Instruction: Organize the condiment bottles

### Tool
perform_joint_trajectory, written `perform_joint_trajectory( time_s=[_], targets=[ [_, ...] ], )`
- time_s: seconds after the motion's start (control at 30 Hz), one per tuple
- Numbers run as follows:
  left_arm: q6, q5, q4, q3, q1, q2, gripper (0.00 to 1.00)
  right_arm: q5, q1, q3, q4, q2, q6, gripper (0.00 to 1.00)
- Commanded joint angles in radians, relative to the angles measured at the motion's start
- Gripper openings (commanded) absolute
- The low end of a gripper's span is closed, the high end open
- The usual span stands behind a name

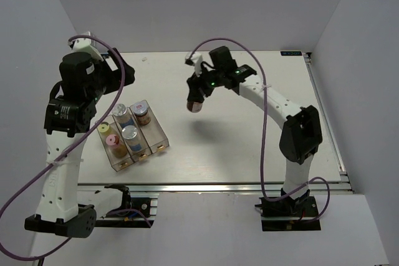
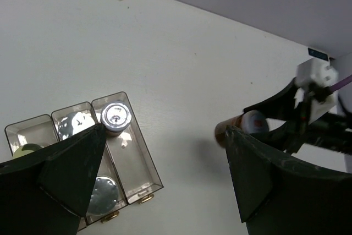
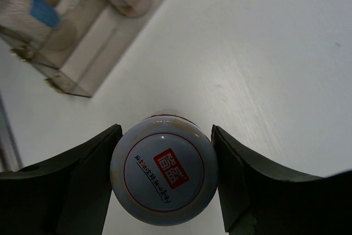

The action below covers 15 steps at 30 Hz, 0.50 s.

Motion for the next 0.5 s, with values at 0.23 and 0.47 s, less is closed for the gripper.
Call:
perform_joint_trajectory(
  time_s=[0.23, 0.47],
  targets=[
    [-0.023, 0.018, -0.018, 0.058, -0.004, -0.120, 0.98, -0.076, 0.279, 0.276, 0.043, 0.121, 0.107, 0.00],
    [-0.062, 0.026, -0.046, 0.021, -0.004, -0.188, 0.98, -0.017, 0.331, 0.325, 0.100, 0.223, 0.138, 0.00]
  ],
)
